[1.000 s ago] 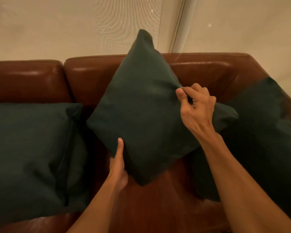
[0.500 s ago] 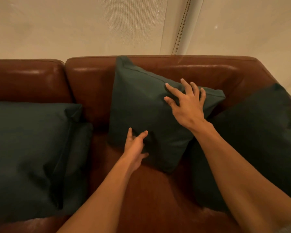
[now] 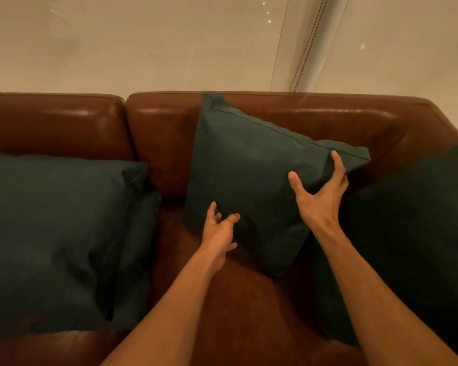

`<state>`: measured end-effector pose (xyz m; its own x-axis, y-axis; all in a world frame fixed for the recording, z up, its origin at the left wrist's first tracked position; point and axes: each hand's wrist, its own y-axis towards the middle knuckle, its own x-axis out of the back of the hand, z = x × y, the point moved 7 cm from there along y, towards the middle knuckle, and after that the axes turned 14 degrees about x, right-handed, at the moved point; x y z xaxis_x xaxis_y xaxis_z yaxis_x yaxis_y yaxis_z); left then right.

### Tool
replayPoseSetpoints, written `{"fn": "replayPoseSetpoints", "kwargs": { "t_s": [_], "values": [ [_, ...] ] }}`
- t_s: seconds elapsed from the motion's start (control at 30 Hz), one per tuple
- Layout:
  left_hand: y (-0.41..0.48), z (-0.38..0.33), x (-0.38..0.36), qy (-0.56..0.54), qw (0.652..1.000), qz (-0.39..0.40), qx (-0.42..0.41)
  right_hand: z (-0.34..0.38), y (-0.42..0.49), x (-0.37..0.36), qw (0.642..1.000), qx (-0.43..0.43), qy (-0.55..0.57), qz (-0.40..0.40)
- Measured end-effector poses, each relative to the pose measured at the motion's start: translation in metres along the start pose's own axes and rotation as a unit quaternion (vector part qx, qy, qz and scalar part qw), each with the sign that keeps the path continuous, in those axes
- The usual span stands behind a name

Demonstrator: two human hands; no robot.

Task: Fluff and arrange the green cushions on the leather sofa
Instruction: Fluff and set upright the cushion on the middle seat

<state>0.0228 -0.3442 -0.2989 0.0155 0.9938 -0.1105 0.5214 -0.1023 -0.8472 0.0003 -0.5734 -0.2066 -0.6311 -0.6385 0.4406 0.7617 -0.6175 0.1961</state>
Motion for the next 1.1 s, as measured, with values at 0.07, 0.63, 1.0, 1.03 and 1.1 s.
{"fn": "replayPoseSetpoints", "kwargs": {
  "t_s": [0.07, 0.63, 1.0, 1.03, 1.1],
  "values": [
    [-0.001, -0.001, 0.001, 0.000, 1.000, 0.001, 0.000, -0.002, 0.003, 0.000, 0.999, 0.036, -0.007, 0.006],
    [-0.066, 0.009, 0.042, 0.055, 0.996, -0.052, -0.044, 0.032, -0.056, 0.010, 0.993, 0.072, -0.064, 0.066],
    [-0.172, -0.025, 0.107, 0.151, 0.964, -0.160, -0.149, 0.126, -0.147, -0.040, 0.969, 0.075, 0.054, 0.230],
    [-0.181, -0.031, 0.113, 0.164, 0.960, -0.168, -0.154, 0.134, -0.154, -0.041, 0.966, 0.072, 0.057, 0.242],
    [-0.195, -0.041, 0.127, 0.186, 0.951, -0.183, -0.166, 0.149, -0.163, -0.044, 0.961, 0.069, 0.061, 0.263]
  ]
}}
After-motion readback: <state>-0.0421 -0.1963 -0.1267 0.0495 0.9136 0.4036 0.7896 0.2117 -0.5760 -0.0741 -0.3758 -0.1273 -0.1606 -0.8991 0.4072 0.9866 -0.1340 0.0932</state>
